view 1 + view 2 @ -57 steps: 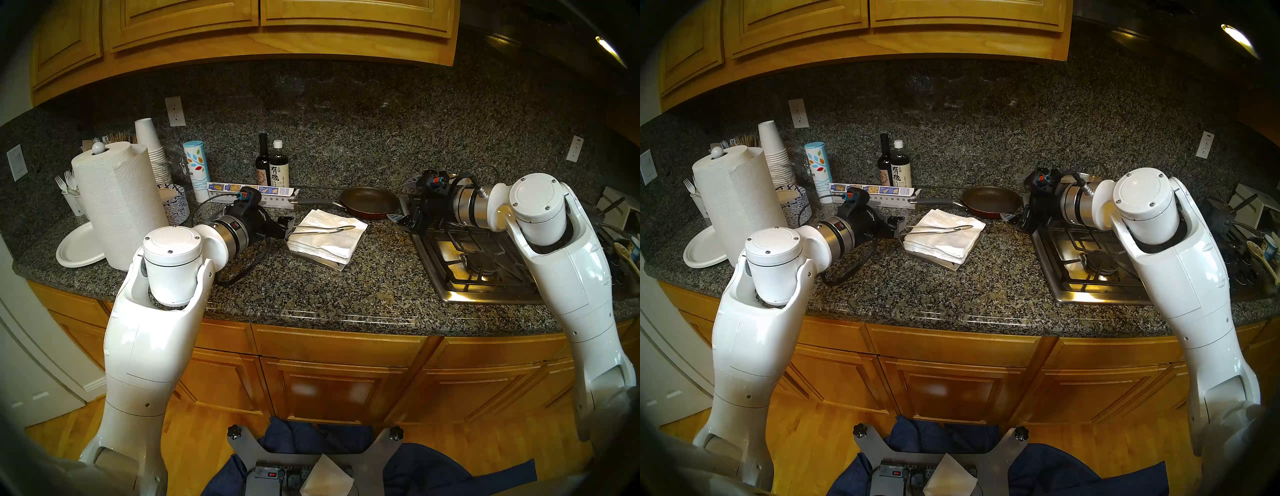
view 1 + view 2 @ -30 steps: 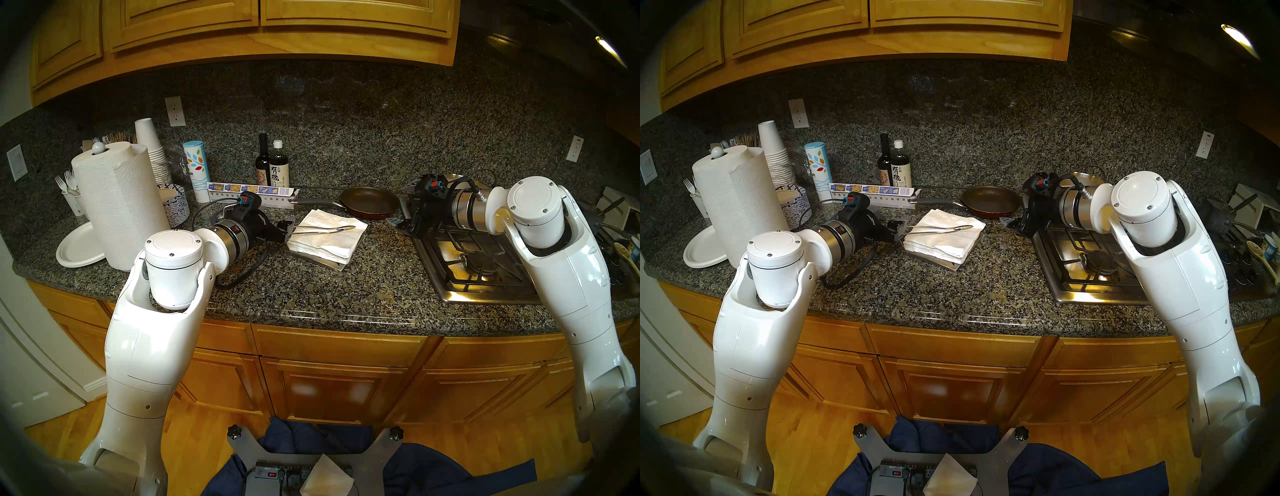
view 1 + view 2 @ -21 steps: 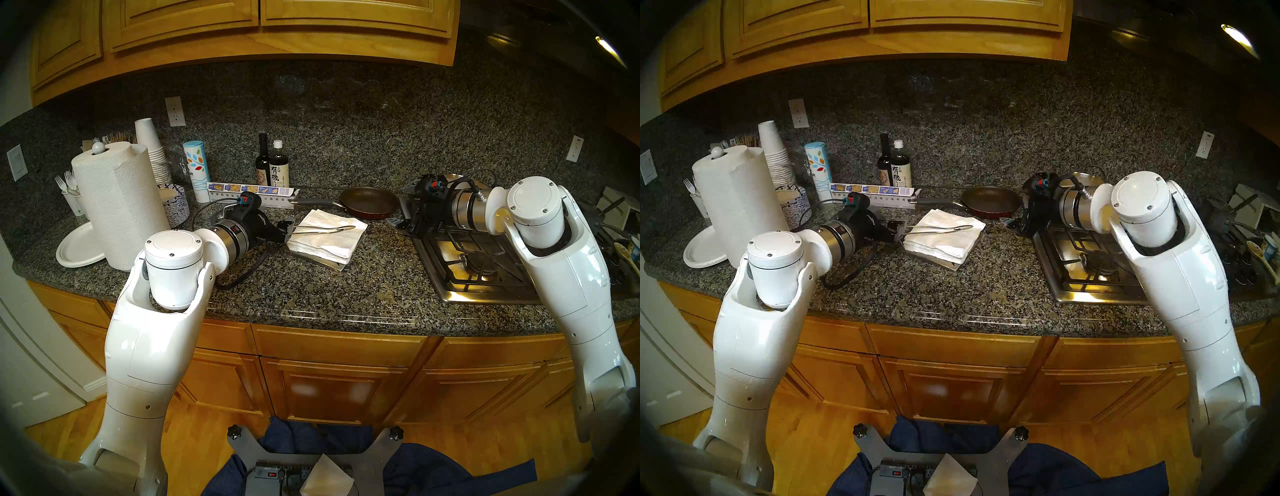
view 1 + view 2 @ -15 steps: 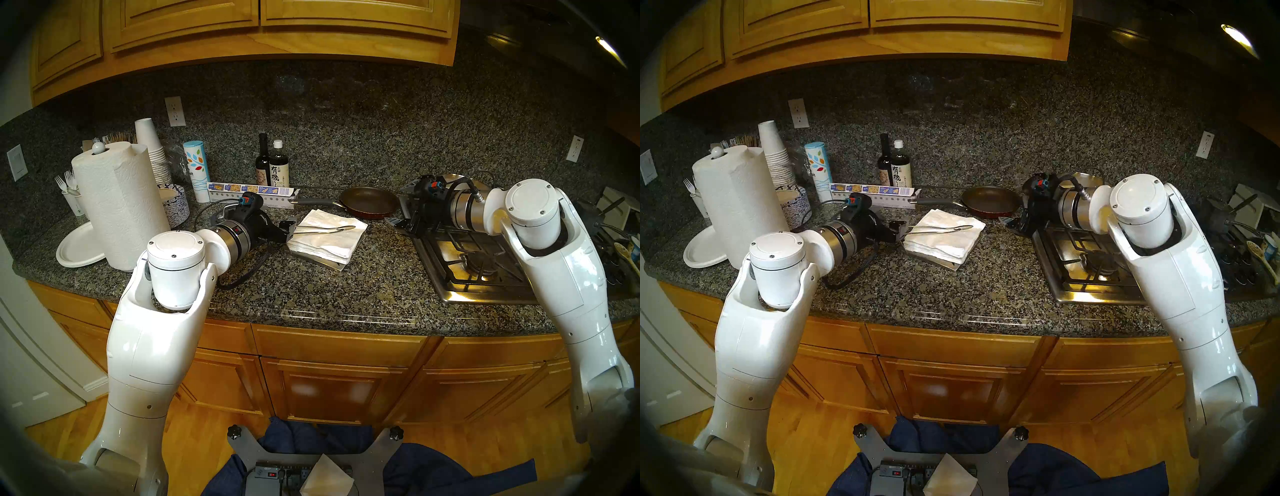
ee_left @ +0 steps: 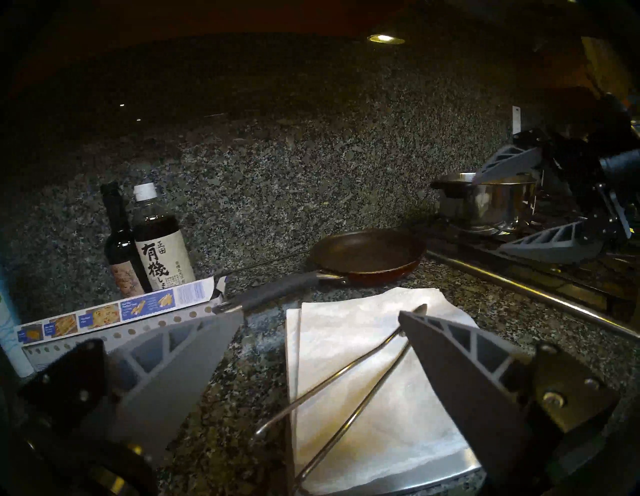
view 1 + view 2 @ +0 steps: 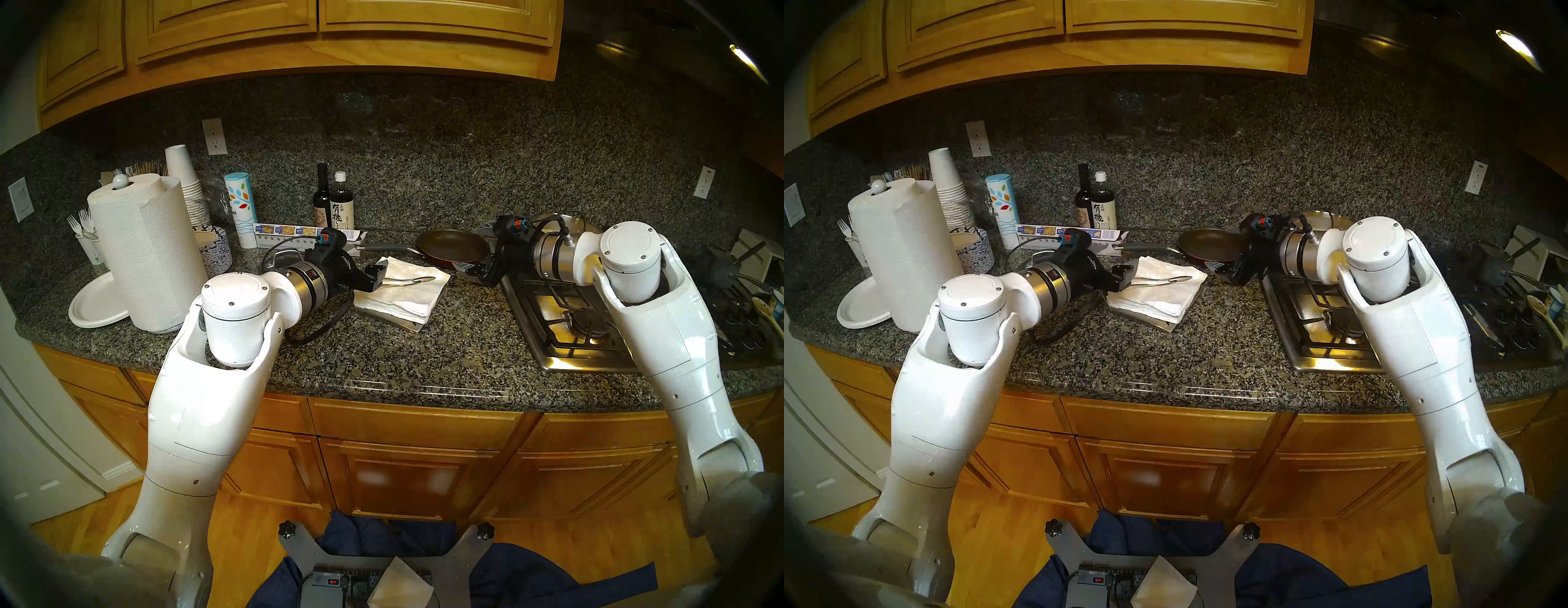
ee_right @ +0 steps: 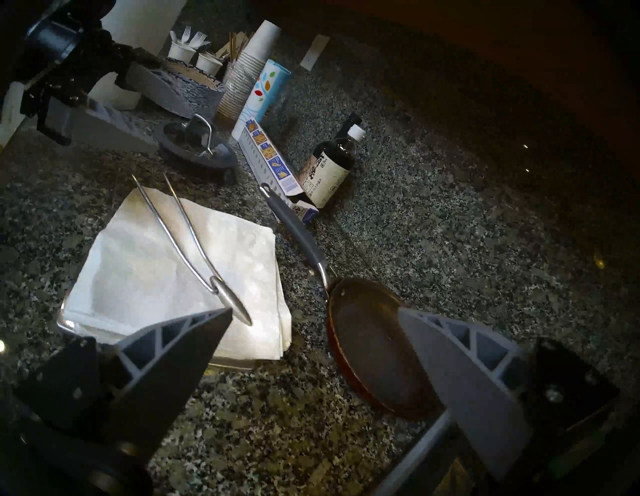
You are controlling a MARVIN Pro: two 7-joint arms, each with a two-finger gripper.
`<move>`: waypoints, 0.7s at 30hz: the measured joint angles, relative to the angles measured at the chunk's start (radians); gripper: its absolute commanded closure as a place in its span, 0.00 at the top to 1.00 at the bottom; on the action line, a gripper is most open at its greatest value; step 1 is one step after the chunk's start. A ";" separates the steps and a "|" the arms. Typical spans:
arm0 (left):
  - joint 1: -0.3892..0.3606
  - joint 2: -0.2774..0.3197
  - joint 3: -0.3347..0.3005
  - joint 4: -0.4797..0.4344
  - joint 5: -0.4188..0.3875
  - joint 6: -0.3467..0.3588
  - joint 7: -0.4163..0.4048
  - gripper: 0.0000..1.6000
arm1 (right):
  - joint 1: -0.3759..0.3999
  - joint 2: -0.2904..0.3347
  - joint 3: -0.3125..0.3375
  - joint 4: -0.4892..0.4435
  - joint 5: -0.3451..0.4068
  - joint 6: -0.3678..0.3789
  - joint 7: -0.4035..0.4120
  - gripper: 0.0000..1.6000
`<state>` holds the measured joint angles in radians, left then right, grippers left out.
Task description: Take napkin out of napkin holder
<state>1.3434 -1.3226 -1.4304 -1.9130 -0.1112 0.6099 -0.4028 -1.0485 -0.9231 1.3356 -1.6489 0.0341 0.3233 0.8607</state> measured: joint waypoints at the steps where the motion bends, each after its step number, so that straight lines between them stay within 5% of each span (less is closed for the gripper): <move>1: -0.002 0.001 0.000 0.002 0.000 -0.001 -0.003 1.00 | 0.007 -0.004 -0.008 0.013 0.002 -0.007 0.010 0.97; 11: -0.015 0.014 -0.014 0.014 -0.005 -0.006 -0.027 1.00 | 0.072 -0.033 -0.052 0.117 0.016 -0.055 0.095 0.58; 21: -0.019 0.016 -0.018 0.018 -0.005 -0.008 -0.039 1.00 | 0.146 -0.063 -0.074 0.223 0.017 -0.089 0.171 0.60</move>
<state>1.3240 -1.3069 -1.4480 -1.8953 -0.1166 0.6022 -0.4416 -0.9027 -0.9863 1.2614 -1.4262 0.0513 0.2341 1.0321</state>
